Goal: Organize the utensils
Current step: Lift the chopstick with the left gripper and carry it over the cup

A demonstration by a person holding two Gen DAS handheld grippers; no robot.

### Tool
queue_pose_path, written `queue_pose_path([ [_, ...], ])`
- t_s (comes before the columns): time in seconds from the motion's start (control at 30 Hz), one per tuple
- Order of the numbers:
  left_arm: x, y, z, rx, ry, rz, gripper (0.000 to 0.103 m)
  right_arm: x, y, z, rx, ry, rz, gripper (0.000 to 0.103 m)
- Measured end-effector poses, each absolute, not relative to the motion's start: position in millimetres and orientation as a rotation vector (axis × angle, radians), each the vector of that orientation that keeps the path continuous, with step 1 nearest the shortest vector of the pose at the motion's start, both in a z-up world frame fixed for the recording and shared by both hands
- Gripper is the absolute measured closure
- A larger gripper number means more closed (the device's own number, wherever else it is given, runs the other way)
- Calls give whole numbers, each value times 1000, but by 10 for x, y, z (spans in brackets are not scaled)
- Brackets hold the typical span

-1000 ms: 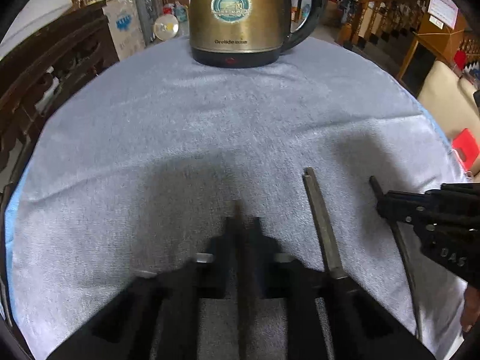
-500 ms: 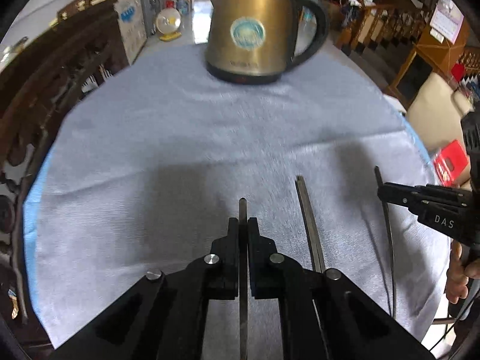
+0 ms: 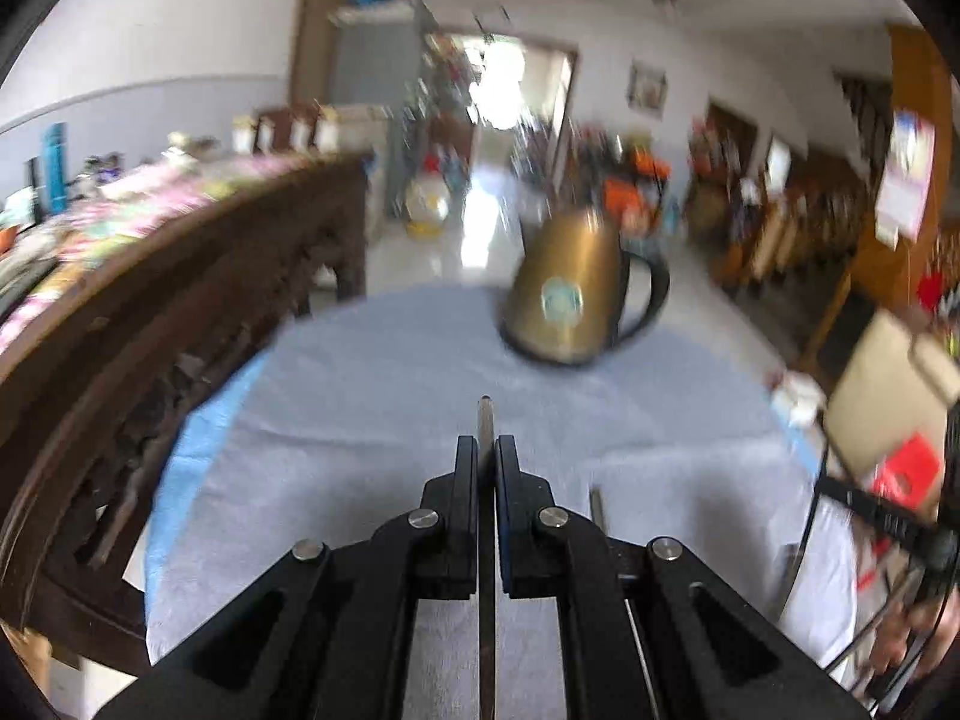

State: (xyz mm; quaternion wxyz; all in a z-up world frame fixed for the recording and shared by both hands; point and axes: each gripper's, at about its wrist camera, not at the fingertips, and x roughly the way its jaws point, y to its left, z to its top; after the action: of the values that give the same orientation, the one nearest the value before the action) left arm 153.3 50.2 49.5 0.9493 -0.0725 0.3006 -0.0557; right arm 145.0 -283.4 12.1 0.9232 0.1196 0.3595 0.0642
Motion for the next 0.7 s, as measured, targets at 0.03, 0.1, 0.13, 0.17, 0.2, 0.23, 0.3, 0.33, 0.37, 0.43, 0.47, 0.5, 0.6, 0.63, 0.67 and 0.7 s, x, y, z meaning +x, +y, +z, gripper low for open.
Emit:
queue_pose_path([
  [0.03,1437,546,552,-170,575,-104,98,1359,-2842,186,244,711,128,96],
  [0.1,1251,636,652,-223,509,-92,98,1144,-2833,329,244,650,122,96],
  [0.13,1173,662,695,-247,481,-90,98,1044,-2815,387,240,620,117,96],
  [0.17,1066,687,744,-275,444,-88,98,947,-2783,438,235,590,112,96],
  [0.2,985,700,769,-290,419,-87,98,825,-2751,504,232,553,106,96],
  [0.23,897,729,808,-304,394,-85,98,753,-2726,551,231,531,104,96],
  [0.3,739,726,866,-328,343,-79,98,540,-2668,655,230,469,97,96],
  [0.33,662,720,894,-337,315,-75,98,479,-2639,684,228,448,94,96],
  [0.37,603,721,920,-340,294,-72,98,381,-2610,735,222,416,89,96],
  [0.43,469,692,984,-341,246,-66,98,206,-2546,830,207,363,80,96],
  [0.47,411,671,1017,-340,222,-66,98,117,-2515,883,198,335,76,96],
  [0.5,369,649,1040,-338,206,-68,98,51,-2503,921,191,318,74,96],
  [0.6,293,570,1085,-328,179,-78,98,-182,-2426,1072,165,259,77,96],
  [0.63,286,547,1093,-328,176,-87,98,-248,-2422,1104,163,249,84,96],
  [0.67,288,530,1095,-332,178,-94,98,-290,-2411,1138,162,241,90,96],
  [0.7,275,528,1084,-339,181,-100,98,-355,-2394,1191,164,230,104,96],
])
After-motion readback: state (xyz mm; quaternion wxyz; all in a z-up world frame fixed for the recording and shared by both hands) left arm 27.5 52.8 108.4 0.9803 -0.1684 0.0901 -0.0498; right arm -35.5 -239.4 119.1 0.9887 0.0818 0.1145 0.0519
